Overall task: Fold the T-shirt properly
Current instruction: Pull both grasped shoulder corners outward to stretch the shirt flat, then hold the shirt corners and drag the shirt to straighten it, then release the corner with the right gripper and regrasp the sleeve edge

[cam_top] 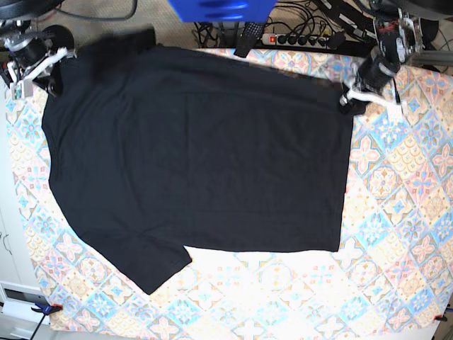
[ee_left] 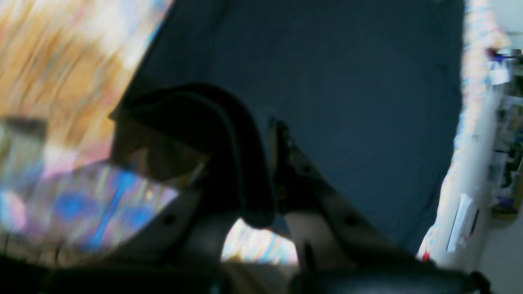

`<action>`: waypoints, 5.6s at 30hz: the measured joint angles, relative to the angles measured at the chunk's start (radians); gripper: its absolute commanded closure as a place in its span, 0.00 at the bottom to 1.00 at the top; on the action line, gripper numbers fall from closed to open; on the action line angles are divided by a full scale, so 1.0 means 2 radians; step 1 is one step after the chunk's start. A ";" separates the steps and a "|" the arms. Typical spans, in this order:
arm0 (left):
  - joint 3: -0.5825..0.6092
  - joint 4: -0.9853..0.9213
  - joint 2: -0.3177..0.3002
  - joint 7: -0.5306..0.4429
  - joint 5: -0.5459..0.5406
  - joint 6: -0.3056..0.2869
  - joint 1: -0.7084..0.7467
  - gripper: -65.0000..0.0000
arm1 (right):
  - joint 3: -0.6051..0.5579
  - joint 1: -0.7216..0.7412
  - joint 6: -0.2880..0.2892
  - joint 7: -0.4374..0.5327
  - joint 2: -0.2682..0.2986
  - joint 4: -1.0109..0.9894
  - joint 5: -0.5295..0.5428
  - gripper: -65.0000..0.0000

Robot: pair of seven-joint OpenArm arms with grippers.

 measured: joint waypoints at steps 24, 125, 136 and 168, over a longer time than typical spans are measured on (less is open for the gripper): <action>0.014 -0.044 0.004 -0.002 0.000 0.001 -0.002 1.00 | 0.011 -0.019 -0.002 -0.084 -0.014 -0.163 0.002 0.59; 0.013 -0.060 0.002 0.003 -0.002 -0.001 0.012 1.00 | 0.044 0.071 0.052 -0.126 0.035 -0.138 0.002 0.98; 0.013 -0.049 0.002 0.001 -0.002 0.001 0.001 1.00 | 0.044 0.115 0.052 -0.144 0.033 -0.131 -0.002 0.98; 0.011 -0.129 0.002 -0.003 0.000 0.000 -0.120 1.00 | -0.060 0.323 0.050 -0.168 0.027 -0.208 -0.113 0.98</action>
